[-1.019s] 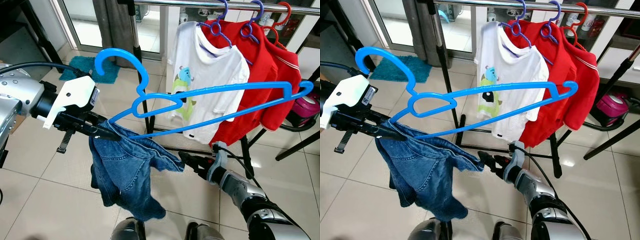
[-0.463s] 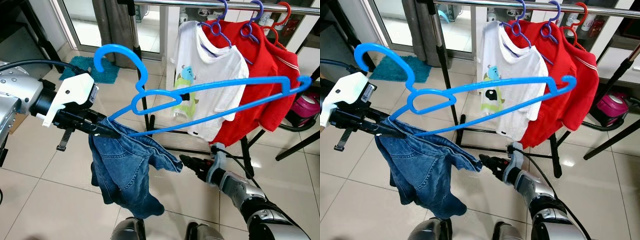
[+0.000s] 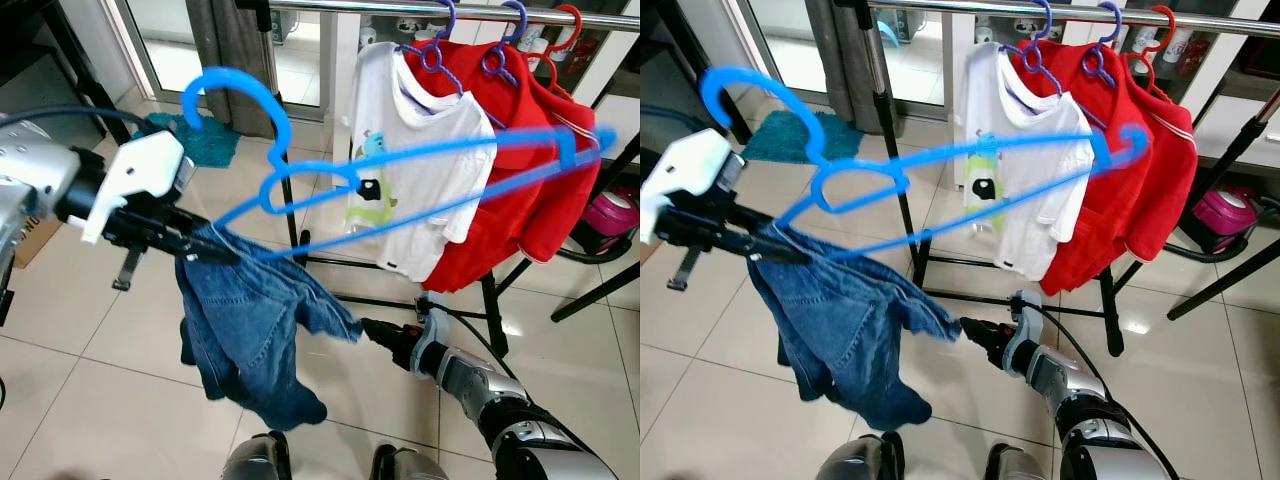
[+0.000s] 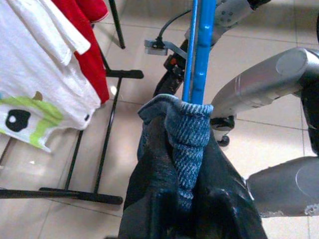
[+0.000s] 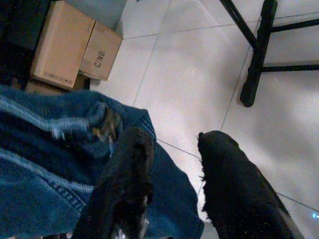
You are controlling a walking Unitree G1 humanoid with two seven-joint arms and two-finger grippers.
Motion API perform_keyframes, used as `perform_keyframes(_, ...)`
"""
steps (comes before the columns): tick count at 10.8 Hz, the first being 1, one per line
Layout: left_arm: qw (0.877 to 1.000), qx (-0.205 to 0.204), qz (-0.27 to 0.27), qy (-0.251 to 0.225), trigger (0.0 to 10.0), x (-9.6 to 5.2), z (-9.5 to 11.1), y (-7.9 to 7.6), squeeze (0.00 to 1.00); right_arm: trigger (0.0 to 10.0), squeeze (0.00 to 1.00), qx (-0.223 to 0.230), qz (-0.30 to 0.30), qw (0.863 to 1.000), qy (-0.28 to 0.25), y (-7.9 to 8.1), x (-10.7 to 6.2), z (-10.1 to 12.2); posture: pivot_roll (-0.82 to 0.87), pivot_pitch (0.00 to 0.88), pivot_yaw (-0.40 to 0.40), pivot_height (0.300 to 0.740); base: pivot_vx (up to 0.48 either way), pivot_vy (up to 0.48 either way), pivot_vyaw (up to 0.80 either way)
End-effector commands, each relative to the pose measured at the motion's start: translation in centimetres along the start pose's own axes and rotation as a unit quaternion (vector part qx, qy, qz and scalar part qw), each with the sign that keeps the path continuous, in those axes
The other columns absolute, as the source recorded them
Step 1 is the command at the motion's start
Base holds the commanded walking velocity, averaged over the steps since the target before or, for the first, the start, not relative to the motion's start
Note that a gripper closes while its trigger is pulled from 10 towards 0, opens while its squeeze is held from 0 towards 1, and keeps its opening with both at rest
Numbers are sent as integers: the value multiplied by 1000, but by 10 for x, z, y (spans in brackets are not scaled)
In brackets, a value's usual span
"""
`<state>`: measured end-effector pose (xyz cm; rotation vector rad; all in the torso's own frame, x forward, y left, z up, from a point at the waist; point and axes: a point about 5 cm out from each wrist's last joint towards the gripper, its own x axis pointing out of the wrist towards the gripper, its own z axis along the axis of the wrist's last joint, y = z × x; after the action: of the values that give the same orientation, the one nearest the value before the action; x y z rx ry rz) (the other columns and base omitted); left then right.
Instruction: Hang hanger
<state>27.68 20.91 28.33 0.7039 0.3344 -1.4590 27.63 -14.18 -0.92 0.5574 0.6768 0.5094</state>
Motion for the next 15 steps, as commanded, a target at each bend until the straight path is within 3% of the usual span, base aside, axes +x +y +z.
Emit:
perform_keyframes(1, 1000, 16, 19, 4, 0, -9, 7, 2, 0, 0, 0, 4, 0, 1000, 9, -2, -2, -8, 101, 145, 35, 740, 0, 0, 0)
perform_keyframes(3, 1000, 16, 20, 4, 0, -10, 7, 2, 0, 0, 0, 3, 4, 1000, 7, -1, -2, -8, 101, 145, 35, 740, 0, 0, 0)
perform_keyframes(4, 1000, 15, 20, 4, 0, -10, 7, 2, 0, 2824, 0, 8, 8, 1000, -18, 0, -1, -2, 101, 140, 32, 740, 0, 0, 0)
perform_keyframes(5, 1000, 15, 19, 4, 0, -10, 6, 1, 0, 10000, 455, 31, 24, 997, -64, 2, -2, 9, 101, 137, 29, 740, 0, 0, 0)
perform_keyframes(6, 1000, 13, 19, 4, 0, -10, 6, 1, 0, 10000, 1000, 49, 48, 994, -86, 3, -3, 14, 99, 135, 28, 740, 0, 0, 0)
perform_keyframes(10, 1000, 11, 17, 5, 0, -9, 4, -1, 0, 10000, 1000, 41, 112, 992, -39, 9, -7, 2, 93, 130, 25, 740, 0, 0, 0)
perform_keyframes(12, 1000, 12, 16, 2, 0, -8, 5, -1, 0, 10000, 1000, 18, 56, 998, -27, 3, -5, -1, 93, 130, 25, 740, 0, 0, 0)
perform_keyframes(13, 1000, 12, 15, 1, 0, -8, 6, -2, 0, 10000, 620, 21, 38, 999, -29, 2, -3, 0, 96, 131, 22, 740, 0, 0, 0)
perform_keyframes(14, 1000, 12, 13, 0, 0, -8, 6, -2, 0, 10000, 0, 31, 31, 998, -33, 2, -3, 1, 97, 134, 22, 740, 0, 0, 0)
perform_keyframes(15, 1000, 12, 13, 0, 0, -8, 6, -2, 0, 10000, 0, 33, 28, 999, -33, 2, -2, 2, 97, 137, 21, 740, 0, 0, 0)
